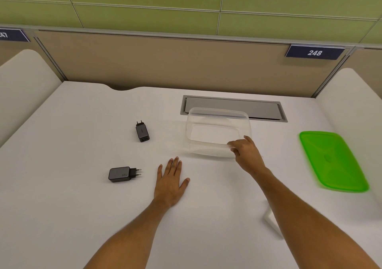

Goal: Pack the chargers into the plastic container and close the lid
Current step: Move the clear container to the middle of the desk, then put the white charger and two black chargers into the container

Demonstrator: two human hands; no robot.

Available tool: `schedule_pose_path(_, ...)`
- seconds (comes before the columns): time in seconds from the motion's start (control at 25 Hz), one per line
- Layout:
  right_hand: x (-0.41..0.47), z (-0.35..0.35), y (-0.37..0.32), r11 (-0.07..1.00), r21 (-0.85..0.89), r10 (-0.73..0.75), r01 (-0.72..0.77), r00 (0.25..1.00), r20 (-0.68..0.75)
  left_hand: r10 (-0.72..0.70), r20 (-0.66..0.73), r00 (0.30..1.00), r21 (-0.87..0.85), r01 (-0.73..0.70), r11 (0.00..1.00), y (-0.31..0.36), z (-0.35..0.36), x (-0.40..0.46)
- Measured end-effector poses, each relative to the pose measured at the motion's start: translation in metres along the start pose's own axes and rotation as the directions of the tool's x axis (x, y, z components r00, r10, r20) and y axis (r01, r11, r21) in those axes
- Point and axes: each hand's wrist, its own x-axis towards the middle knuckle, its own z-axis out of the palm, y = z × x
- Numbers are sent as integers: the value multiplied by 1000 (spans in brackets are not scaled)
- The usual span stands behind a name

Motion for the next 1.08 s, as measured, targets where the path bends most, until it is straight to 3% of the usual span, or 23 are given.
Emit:
schedule_pose_path(0.16,-8,2,-1,999,-40,-33,30,997,-65,-6,0,1000,-5,6,1000,-1,0,-1)
schedule_pose_path(0.32,-30,2,3,997,-74,19,-33,984,-176,9,2,1000,-16,-9,1000,-1,-2,-1)
schedule_pose_path(0.6,-71,0,7,990,-113,50,-80,969,-242,17,2,1000,-20,-17,1000,-1,-3,-3)
schedule_pose_path(0.8,-98,-8,14,977,-82,169,-199,945,-279,24,-8,1000,-50,-25,998,-1,-2,-3)
schedule_pose_path(0.92,-125,-9,24,953,-47,277,-300,922,-272,25,-4,1000,-49,-25,999,-2,-1,-3)
schedule_pose_path(1.08,-157,-8,38,931,-59,348,-359,926,-144,29,-11,1000,-63,-29,998,-1,-1,-3)
